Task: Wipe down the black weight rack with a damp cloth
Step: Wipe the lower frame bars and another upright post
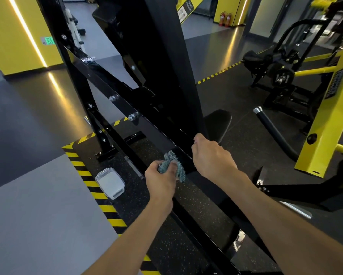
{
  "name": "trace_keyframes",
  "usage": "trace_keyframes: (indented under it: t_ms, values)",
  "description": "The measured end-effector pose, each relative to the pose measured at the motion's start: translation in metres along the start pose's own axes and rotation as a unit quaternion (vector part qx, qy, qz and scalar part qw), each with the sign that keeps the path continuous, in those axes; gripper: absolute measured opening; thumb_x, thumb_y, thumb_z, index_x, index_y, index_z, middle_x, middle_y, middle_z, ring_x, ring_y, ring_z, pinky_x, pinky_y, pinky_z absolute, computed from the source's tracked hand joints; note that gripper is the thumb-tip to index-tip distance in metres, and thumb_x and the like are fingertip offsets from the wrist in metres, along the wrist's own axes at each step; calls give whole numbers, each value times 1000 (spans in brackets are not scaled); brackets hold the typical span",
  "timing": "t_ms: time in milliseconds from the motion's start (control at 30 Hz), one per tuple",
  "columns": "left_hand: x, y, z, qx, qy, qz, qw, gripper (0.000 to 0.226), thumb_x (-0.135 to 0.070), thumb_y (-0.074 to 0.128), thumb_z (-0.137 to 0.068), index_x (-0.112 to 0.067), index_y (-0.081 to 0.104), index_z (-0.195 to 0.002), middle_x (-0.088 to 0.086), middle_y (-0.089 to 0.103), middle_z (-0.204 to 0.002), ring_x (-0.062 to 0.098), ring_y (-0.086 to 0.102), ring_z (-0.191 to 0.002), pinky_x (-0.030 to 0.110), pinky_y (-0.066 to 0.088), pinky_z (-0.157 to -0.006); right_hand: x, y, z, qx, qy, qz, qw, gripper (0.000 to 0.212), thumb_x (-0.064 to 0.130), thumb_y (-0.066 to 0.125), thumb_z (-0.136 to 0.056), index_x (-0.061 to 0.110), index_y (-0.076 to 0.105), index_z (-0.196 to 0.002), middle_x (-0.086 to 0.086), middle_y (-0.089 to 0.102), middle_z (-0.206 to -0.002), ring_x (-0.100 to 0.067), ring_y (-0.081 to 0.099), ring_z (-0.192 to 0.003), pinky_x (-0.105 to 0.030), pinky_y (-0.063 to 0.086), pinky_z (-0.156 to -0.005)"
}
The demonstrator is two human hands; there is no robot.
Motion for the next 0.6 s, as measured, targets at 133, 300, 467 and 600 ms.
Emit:
trace_keyframes:
  t_ms: [133,300,467,600]
  values:
    - [-10,5,14,26,74,-24,997,10,-20,71,-92,-19,64,-84,-13,64,-66,3,56,-58,19,44,-52,0,0,0,-8,1,8,1000,24,28,26,-106,17,43,-118,0,55,-80,-25,57,-75,-41,41,-68]
    - [-10,-1,-6,-12,48,-32,998,10,-17,69,-93,-15,63,-86,2,67,-80,10,62,-65,20,48,-54,0,1,0,-9,-2,4,1000,20,27,27,-107,17,43,-115,0,57,-76,-19,56,-67,-39,42,-64]
    - [-21,2,5,9,156,-82,984,10,-15,70,-92,-18,62,-87,-9,63,-75,0,59,-63,12,44,-54,0,0,1,0,4,11,1000,21,27,27,-107,16,43,-115,-1,58,-79,-25,60,-75,-42,46,-68]
    - [-26,-3,-6,0,173,-98,980,11,-15,70,-92,-19,61,-87,-6,63,-80,0,58,-67,9,42,-56,8,-9,-3,-12,1,27,1000,21,23,33,-105,14,46,-119,-4,63,-93,-28,64,-88,-43,46,-79]
Point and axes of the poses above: each hand's wrist, its own z-axis away from the middle knuckle, its own y-axis out of the palm, x = y × z, the point moved 3 cm from there along -z, towards the middle knuckle
